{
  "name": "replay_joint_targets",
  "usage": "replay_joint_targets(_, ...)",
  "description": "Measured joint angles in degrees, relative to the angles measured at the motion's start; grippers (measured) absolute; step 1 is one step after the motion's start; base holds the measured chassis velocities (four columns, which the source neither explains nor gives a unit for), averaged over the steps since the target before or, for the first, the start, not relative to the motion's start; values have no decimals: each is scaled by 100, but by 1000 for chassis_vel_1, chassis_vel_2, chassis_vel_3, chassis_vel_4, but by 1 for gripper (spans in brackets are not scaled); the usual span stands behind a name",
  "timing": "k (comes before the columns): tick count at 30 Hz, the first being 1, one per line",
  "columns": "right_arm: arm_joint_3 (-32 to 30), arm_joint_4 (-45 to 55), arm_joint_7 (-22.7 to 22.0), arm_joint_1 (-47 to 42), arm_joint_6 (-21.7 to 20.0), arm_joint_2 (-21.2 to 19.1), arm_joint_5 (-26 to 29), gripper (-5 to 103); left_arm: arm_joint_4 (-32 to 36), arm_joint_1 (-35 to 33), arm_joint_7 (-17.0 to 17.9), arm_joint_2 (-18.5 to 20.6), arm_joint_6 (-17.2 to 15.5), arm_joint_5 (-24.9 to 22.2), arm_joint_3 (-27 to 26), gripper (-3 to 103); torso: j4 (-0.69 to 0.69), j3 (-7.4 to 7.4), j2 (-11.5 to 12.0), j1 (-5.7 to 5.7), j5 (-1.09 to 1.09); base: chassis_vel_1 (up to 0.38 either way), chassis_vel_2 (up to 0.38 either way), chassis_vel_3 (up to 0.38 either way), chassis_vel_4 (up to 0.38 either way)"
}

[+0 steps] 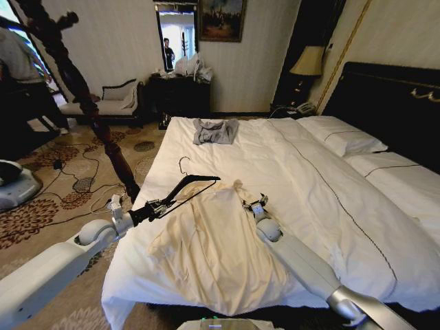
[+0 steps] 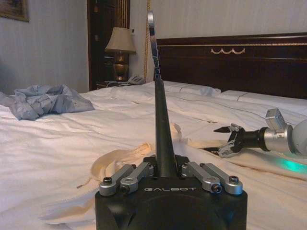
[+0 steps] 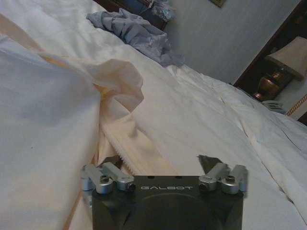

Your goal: Pick up the clothes from the bed and hang them on the clothes hanger.

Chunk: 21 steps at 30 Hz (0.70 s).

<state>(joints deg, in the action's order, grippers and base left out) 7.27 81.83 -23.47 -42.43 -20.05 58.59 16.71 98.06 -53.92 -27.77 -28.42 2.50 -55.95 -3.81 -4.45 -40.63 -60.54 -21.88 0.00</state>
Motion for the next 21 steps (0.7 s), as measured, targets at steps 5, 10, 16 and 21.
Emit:
replay_joint_targets(5,5,-56,-31,14,47,18,0,73,4,-4,2,-18,-18,-4,16,19,0,0,0,0,0,0,0,0,0)
replay_joint_targets(10,65,-93,-53,38,154,45,-95,51,49,-54,7,-29,-39,-4,37,19,0,0,0,0,0,0,0,0,0)
replay_joint_targets(16,153,-120,-57,104,219,61,-138,35,73,-81,49,-38,-41,-41,37,19,1,0,0,0,0,0,0,0,0)
replay_joint_targets(21,206,-162,-58,176,288,93,-144,13,112,-125,73,-27,-86,-96,40,19,0,0,0,0,0,0,0,0,0)
